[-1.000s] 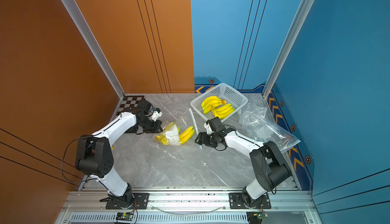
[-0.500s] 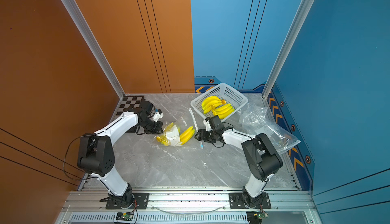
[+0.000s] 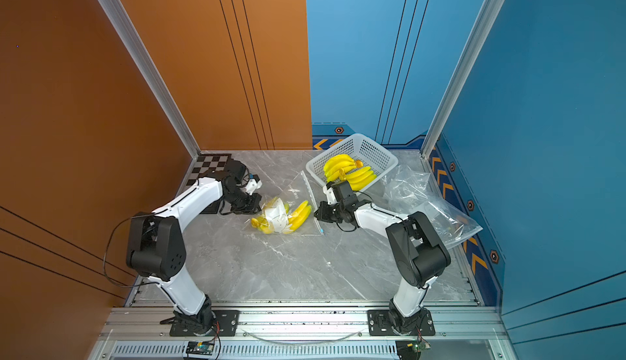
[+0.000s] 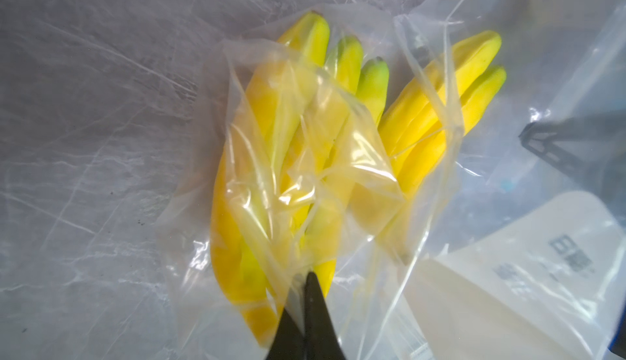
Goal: Open the zip-top bag and take out the banana
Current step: Pick up the zipper food storage bag at the center of the board.
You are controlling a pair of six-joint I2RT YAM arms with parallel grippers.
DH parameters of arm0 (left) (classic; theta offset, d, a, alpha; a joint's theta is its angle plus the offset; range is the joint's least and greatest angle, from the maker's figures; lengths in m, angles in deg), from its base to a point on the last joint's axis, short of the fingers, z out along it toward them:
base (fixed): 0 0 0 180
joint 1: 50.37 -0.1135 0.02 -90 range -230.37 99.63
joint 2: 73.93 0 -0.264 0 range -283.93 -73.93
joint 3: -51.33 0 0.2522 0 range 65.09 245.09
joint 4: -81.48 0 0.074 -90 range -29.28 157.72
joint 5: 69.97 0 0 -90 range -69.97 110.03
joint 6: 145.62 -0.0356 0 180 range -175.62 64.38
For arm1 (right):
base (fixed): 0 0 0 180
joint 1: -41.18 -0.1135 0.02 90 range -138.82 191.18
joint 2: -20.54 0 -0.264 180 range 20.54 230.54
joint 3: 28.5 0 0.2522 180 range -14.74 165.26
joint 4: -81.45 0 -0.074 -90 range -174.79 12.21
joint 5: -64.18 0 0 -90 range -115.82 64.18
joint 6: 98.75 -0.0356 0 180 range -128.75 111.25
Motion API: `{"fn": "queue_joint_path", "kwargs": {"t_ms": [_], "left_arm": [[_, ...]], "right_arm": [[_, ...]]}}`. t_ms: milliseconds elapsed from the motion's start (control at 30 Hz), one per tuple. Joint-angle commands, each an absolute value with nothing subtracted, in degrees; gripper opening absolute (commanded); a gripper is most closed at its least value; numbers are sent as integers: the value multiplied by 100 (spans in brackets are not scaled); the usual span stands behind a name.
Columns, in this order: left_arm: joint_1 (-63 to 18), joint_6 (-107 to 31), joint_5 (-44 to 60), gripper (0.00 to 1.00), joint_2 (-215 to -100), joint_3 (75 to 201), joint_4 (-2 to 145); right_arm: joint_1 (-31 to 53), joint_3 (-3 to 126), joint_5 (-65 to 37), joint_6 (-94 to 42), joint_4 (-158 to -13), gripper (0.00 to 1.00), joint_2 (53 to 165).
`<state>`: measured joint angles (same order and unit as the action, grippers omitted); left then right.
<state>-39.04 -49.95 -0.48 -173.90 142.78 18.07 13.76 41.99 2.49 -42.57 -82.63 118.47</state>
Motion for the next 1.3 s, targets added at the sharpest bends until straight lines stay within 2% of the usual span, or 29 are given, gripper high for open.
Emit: {"fn": "queue_joint_path", "kwargs": {"t_ms": [0, 67, 100, 133, 267, 367, 433, 567, 833, 1067, 1167, 1267], "left_arm": [[-3937, -4862, 127, 19, -17160, 14458, 1600], [-3969, -4787, 236, 58, -16924, 14506, 1587], [-3978, -4759, 309, 71, -16784, 14528, 1601], [-3990, -4738, 387, 97, -16607, 14565, 1599], [-3938, -4720, 571, 98, -15903, 14816, 1596], [-3677, -4592, 603, 98, -15503, 14849, 1613], [-3165, -4662, 920, 98, -15125, 14784, 1749], [-2190, -4764, 1498, 98, -14209, 14409, 2325], [-1698, -5001, 1444, 98, -12696, 13383, 2789], [-1216, -5728, 653, 100, -11666, 12456, 3542], [-760, -6388, 958, 100, -11574, 12053, 3555], [-126, -7311, 2058, 98, -11565, 11886, 3622]], "right_arm": [[1315, 4194, 124, -4576, -8048, 0, 11252], [1262, 4229, -214, -4913, -7781, 0, 10889], [1225, 4268, -373, -5093, -7654, 0, 10747], [1188, 4337, -548, -5309, -7499, 0, 10553], [969, 4754, -1535, -6531, -6824, 0, 9917], [453, 4856, -2511, -7539, -6872, 0, 9512], [-114, 5032, -3404, -8037, -6796, 0, 9336], [-878, 5658, -4393, -8502, -6573, 0, 9445], [-1329, 6152, -4567, -8699, -6898, 0, 9706], [-1410, 5937, -4661, -8840, -6947, 0, 9491], [-1427, 5946, -4610, -8864, -6898, 0, 9455], [-1457, 5965, -4539, -8976, -6774, 0, 9433]]}}
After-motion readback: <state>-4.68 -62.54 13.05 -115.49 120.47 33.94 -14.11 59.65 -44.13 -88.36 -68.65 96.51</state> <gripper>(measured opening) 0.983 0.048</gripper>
